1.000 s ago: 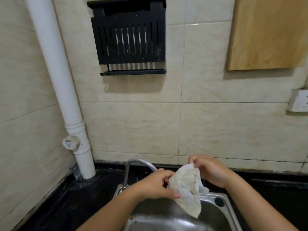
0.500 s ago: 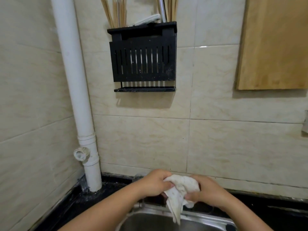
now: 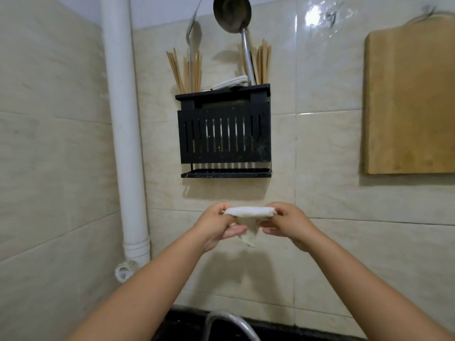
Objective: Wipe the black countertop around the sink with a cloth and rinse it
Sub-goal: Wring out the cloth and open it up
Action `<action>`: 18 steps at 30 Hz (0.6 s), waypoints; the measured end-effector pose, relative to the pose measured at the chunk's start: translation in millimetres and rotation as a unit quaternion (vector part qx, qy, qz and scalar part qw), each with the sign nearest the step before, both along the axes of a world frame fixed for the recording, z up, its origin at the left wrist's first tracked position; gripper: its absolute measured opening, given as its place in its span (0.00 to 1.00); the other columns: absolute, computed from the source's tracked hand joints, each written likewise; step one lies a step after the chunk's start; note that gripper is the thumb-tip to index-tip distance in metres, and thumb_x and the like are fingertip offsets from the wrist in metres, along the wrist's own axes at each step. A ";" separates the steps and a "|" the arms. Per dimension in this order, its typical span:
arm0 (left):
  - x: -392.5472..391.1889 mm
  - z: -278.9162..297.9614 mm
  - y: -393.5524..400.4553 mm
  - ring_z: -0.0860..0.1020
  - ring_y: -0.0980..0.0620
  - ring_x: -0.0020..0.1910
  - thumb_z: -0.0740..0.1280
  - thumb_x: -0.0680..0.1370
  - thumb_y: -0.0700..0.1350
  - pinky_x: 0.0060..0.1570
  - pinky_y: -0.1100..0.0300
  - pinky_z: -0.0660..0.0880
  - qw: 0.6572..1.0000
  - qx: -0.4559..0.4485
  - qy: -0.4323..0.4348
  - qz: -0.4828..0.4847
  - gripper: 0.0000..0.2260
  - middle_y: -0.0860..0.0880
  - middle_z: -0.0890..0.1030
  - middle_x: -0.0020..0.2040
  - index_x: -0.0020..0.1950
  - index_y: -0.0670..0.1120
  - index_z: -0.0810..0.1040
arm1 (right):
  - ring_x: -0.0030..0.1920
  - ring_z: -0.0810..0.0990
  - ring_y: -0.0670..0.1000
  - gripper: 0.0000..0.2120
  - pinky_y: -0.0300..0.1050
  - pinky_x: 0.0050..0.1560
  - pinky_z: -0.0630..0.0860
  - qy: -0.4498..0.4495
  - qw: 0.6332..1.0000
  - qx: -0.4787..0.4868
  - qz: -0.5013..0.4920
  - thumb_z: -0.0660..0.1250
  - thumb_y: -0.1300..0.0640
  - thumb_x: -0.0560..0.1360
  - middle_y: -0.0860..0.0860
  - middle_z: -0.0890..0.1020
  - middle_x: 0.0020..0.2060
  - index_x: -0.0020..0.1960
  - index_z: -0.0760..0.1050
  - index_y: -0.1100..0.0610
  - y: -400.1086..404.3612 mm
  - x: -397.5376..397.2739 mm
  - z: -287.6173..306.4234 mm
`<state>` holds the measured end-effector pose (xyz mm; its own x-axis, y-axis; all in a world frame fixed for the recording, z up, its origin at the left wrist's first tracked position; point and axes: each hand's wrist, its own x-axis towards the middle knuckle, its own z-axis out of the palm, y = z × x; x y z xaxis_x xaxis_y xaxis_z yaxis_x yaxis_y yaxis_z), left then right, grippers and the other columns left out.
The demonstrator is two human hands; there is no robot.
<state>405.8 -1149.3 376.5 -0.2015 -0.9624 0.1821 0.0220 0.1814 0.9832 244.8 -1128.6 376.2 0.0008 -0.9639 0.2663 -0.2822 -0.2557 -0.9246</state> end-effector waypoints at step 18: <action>-3.0 41.6 -95.2 0.63 0.48 0.66 0.56 0.77 0.36 0.60 0.61 0.62 0.791 -0.406 -0.425 0.168 0.15 0.46 0.61 0.71 0.63 0.40 0.69 | 0.61 0.72 0.54 0.16 0.39 0.58 0.64 0.452 0.847 -0.259 -0.106 0.54 0.63 0.76 0.51 0.76 0.63 0.58 0.77 0.57 -103.5 -9.4 58.6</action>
